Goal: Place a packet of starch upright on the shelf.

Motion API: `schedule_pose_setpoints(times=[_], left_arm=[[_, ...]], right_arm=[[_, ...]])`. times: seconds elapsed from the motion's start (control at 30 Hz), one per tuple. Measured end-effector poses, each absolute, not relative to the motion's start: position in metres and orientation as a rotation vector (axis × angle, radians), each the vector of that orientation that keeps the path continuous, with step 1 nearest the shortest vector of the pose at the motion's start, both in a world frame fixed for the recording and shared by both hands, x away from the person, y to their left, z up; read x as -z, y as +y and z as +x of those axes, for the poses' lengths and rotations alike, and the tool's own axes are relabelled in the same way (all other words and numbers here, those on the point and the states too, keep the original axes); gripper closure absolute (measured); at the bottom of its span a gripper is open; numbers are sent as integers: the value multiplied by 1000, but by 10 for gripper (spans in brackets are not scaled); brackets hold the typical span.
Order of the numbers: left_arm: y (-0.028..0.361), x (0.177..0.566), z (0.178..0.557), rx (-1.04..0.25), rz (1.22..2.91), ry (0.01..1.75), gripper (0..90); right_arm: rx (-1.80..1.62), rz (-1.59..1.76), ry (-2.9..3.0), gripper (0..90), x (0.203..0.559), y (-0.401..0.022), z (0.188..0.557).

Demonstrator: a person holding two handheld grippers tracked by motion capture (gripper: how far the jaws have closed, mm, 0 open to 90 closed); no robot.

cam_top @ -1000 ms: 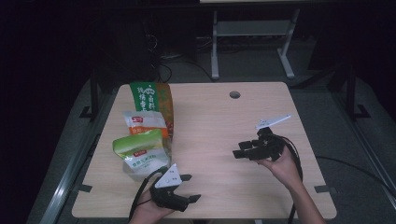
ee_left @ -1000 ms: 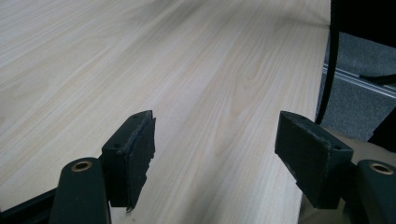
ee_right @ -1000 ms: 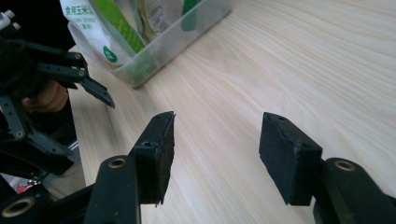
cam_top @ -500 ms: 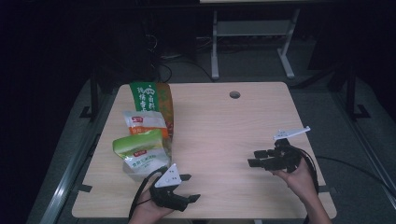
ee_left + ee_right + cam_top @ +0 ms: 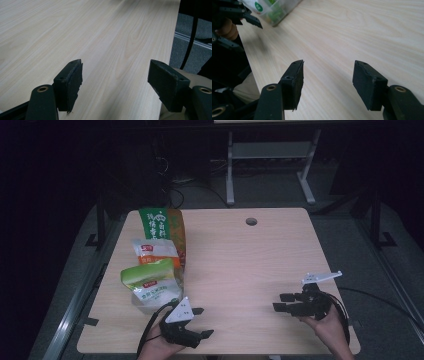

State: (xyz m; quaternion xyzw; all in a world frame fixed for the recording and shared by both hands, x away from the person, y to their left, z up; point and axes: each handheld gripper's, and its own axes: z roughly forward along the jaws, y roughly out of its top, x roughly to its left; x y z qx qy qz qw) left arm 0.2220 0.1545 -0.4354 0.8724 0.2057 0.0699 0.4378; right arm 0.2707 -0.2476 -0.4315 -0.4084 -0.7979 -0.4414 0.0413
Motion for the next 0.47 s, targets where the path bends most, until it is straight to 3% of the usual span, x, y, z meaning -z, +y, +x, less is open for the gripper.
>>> schedule_pose_setpoints(times=[0.47], left_arm=[[155, 435, 225, -168, 2163, 534, 277]], right_arm=[[1438, -1263, -2398, 390, 440, -247, 247]])
